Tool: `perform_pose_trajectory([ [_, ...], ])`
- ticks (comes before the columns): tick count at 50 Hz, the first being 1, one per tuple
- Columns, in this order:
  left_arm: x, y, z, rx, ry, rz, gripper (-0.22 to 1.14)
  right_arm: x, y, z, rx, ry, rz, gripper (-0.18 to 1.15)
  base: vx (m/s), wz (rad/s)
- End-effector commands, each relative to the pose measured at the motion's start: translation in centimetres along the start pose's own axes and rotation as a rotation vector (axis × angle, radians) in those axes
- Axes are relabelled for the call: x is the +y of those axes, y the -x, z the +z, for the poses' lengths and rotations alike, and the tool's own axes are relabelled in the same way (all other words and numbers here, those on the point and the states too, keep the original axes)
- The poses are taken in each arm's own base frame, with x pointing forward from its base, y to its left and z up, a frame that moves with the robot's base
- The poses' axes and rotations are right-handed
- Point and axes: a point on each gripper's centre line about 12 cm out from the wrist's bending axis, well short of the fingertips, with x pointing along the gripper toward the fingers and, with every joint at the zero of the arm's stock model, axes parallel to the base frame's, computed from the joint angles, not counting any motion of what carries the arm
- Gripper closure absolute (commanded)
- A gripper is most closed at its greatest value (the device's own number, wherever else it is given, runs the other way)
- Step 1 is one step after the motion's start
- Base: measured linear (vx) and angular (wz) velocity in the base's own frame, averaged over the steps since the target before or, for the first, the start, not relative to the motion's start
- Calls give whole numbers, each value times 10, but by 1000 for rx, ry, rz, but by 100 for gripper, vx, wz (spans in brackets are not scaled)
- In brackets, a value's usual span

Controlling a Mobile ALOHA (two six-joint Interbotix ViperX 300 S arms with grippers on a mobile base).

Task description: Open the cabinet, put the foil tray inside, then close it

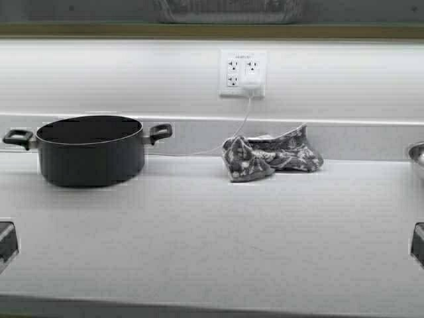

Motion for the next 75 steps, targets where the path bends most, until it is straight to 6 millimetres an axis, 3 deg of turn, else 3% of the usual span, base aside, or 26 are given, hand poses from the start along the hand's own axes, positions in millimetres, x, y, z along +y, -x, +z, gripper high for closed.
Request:
perform_pose_trajectory([
  [1, -40, 18, 0, 3, -273, 68, 89, 42, 18, -1, -21, 254, -85, 91, 0, 0],
  [4, -47, 24, -7, 36, -404, 127, 81, 55, 24, -11, 4, 371, -118, 83, 0, 0],
  [10, -55, 38, -15, 60, -503, 161, 87, 71, 32, -23, 33, 454, -132, 90, 0, 0],
  [15, -50, 50, -20, 55, -444, 183, 87, 66, 37, -27, 40, 380, -153, 89, -2, -1],
  [28, -23, 65, -45, 131, -463, 239, 87, 56, 43, -39, 71, 385, -175, 89, -9, -4],
  [55, -4, 63, -61, 198, -559, 267, 87, 62, 58, -38, 66, 482, -159, 89, -17, -8],
  [75, -2, 62, -63, 205, -566, 270, 87, 52, 56, -50, 105, 526, -175, 89, -17, -2],
])
